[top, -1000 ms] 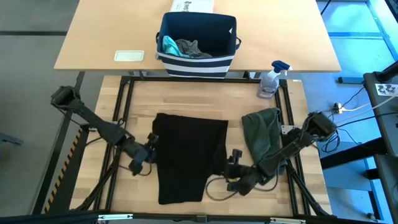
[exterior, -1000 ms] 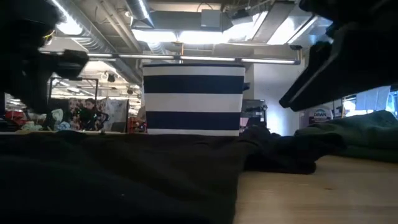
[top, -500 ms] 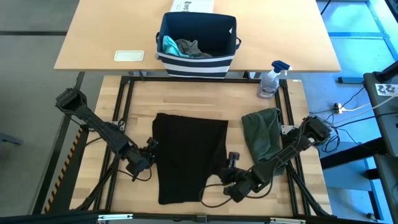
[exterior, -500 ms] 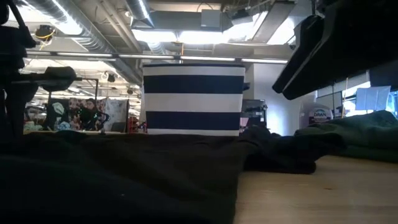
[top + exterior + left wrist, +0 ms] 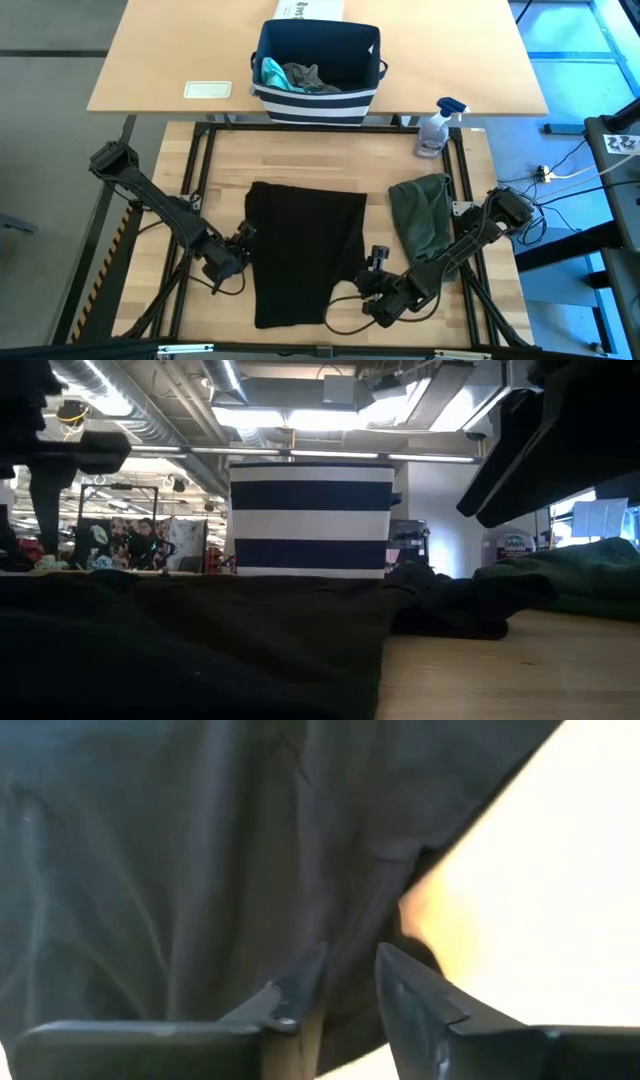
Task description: Fold Laundry from Bin
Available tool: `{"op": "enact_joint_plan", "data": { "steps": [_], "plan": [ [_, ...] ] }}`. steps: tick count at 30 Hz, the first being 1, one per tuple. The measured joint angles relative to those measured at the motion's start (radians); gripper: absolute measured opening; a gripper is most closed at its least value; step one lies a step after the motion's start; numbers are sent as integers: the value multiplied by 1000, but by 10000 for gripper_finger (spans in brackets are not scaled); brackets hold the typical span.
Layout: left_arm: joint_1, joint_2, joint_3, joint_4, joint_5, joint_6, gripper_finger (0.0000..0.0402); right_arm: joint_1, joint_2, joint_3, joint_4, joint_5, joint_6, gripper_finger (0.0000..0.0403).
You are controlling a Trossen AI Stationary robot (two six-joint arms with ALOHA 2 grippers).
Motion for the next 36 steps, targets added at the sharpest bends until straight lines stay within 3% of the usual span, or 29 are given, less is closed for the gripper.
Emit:
{"op": "enact_joint_plan", "data": {
  "steps": [7, 27, 30, 36],
  "plan": [
    [0, 0, -31, 5, -41, 3, 132, 0, 0, 0, -16, -54, -21, 241],
    [19, 136, -32, 100, -86, 55, 133, -1, 78, 0, -15, -92, -35, 238],
    [19, 134, -32, 105, -87, 55, 128, -1, 80, 0, -20, -75, -35, 217],
    [19, 134, -32, 109, -87, 53, 88, -8, 80, -2, -26, -47, -35, 131]
  ]
}}
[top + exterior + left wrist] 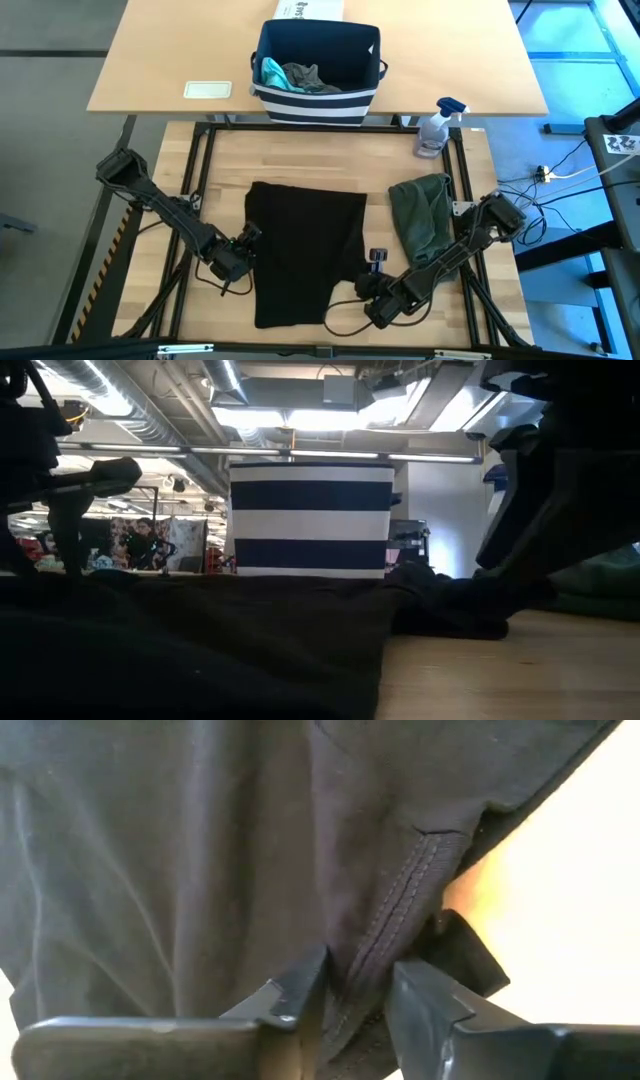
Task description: Fold Laundry from Bin
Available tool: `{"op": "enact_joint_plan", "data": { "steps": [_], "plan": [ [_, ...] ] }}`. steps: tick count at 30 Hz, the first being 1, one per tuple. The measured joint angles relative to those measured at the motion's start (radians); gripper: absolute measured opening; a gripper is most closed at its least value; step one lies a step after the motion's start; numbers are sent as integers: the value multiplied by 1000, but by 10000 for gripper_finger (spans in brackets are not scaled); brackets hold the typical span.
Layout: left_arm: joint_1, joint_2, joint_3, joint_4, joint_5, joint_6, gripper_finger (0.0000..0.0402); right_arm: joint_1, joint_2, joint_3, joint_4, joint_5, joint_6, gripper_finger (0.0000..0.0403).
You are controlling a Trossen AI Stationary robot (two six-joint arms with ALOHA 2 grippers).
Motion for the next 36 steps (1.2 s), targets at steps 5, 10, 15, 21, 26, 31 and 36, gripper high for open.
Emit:
{"op": "enact_joint_plan", "data": {
  "steps": [5, 10, 15, 21, 26, 31, 36],
  "plan": [
    [19, 0, 0, 0, 11, -9, 51, -9, 0, -14, -3, -39, 8, 76],
    [40, 0, 0, 1, 13, -24, 7, -21, 0, -22, 0, -42, 10, 43],
    [43, -1, 0, 0, 26, -6, 4, -28, 0, -19, 7, -36, 18, 6],
    [43, -32, 0, -3, 59, -2, 4, -26, 0, 27, 8, -33, 13, 5],
    [43, -66, 0, -7, 78, -2, 8, -26, 0, 55, 7, -34, 7, 6],
    [43, -107, 0, -31, 134, -19, 9, -26, 0, 59, 8, -34, 7, 4],
    [43, -149, 0, -76, 156, -35, 10, -26, 0, 59, 14, -44, 7, 2]
  ]
}}
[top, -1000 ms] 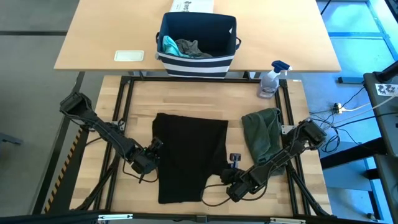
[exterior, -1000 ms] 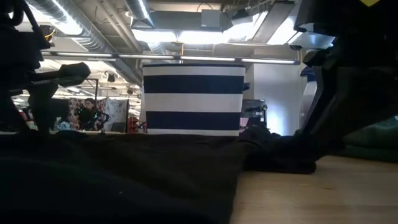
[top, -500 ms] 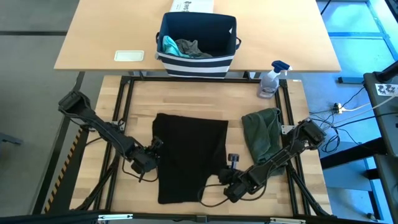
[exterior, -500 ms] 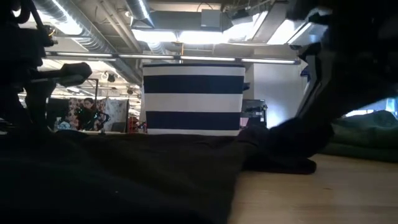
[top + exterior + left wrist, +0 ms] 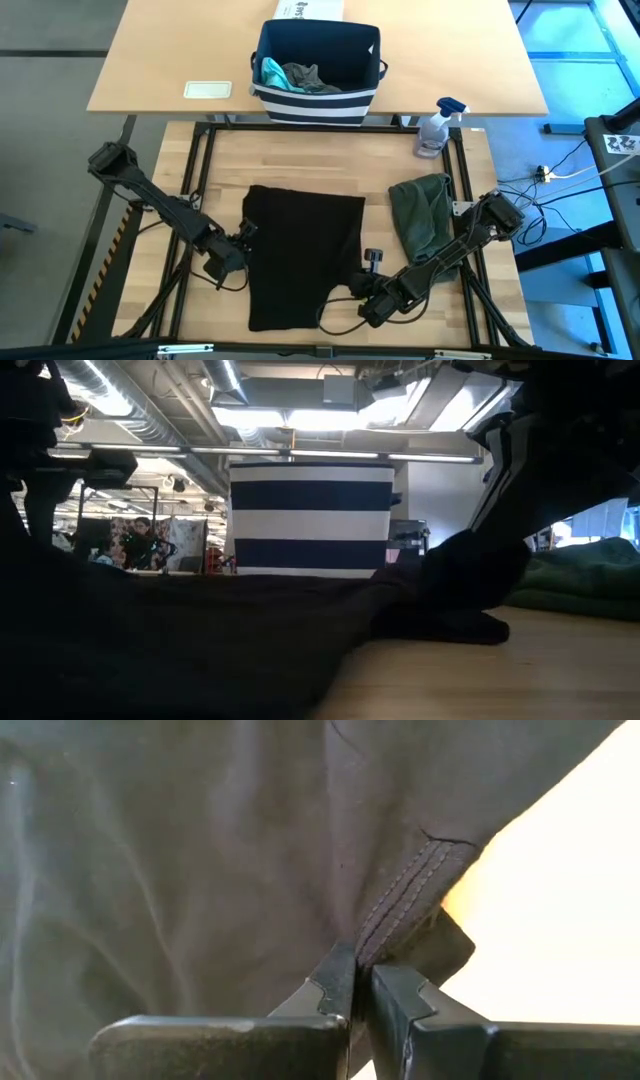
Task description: Fold Laundry from Bin
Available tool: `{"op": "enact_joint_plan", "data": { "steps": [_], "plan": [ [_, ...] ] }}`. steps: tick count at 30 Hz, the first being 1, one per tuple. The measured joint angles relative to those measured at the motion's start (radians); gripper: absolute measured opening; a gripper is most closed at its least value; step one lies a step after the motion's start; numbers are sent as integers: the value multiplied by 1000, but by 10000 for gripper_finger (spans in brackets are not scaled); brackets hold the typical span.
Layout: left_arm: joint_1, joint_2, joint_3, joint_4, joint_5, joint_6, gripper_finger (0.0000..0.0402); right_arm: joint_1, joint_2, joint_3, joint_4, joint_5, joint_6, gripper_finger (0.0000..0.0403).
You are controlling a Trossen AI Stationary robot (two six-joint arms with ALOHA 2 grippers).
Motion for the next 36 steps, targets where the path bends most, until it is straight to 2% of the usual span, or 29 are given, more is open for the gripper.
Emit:
{"op": "enact_joint_plan", "data": {
  "steps": [13, 21, 27, 30, 36],
  "plan": [
    [0, -83, 21, -14, 4, 0, 10, 0, -1, 0, 3, -36, 0, 1],
    [-8, -54, 22, -65, 156, -48, 35, 0, -1, 0, 2, -37, 0, 1],
    [-39, -4, 22, -78, 190, -71, 69, 0, -1, 1, -2, -37, 0, 1],
    [-45, 9, 22, -77, 181, -71, 81, 0, -1, 1, -2, -37, 0, 1],
    [-45, 10, 22, -75, 80, -71, 89, 0, -1, 1, -2, -36, 3, 1]
  ]
}}
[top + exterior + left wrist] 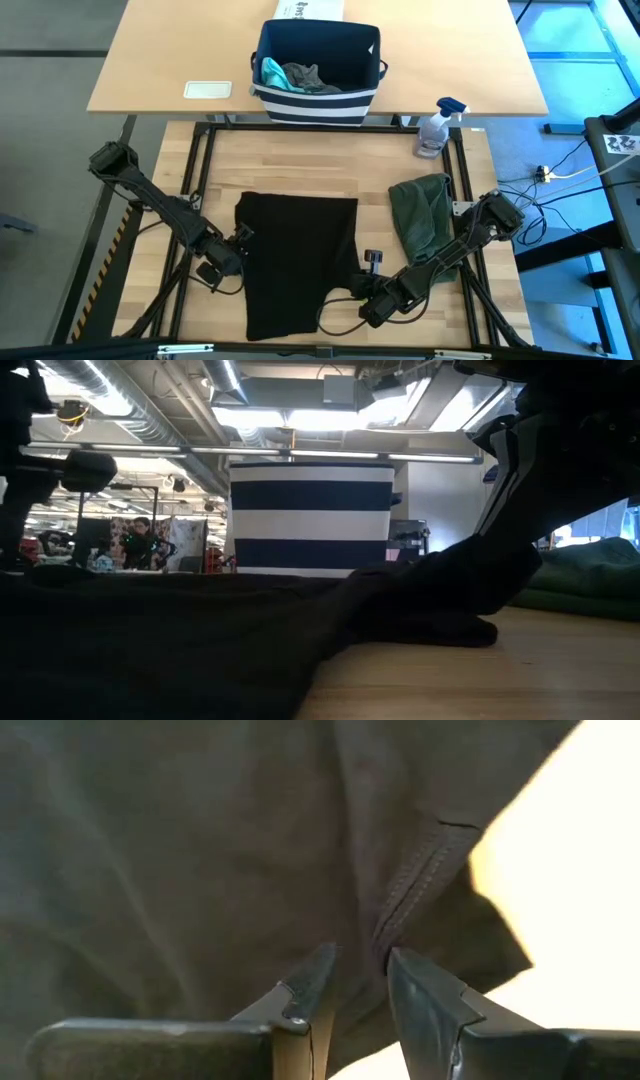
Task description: Fold Laundry from Bin
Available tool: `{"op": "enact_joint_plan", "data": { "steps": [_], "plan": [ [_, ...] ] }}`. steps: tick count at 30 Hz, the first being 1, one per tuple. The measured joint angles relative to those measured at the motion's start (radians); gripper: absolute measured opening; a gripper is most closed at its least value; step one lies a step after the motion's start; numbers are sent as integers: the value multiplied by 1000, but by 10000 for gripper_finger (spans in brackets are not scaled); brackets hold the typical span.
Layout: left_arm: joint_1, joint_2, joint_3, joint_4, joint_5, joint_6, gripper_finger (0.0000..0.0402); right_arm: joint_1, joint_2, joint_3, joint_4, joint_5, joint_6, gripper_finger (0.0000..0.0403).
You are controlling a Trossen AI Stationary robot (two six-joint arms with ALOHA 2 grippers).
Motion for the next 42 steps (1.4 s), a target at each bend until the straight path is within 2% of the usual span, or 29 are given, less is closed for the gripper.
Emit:
{"op": "enact_joint_plan", "data": {
  "steps": [12, 19, 22, 27, 36, 42],
  "plan": [
    [-15, 9, 0, 1, -10, 1, 89, -1, 0, 0, 0, 1, 1, 1],
    [-17, 78, 0, 57, -20, 27, 88, -2, 0, 0, 2, 2, 1, 1],
    [-16, 89, 0, 58, -32, 33, 71, -1, 0, 0, 5, 0, 1, 1],
    [-16, 81, 0, 61, -32, 46, 9, -1, 0, 0, 5, -7, 2, 1],
    [-17, 54, 4, 27, -27, 42, 2, -1, 0, 0, 38, -7, -1, 1],
    [-17, -9, 77, -53, -56, 46, 1, -1, 0, 0, 71, -26, -3, 1]
  ]
}}
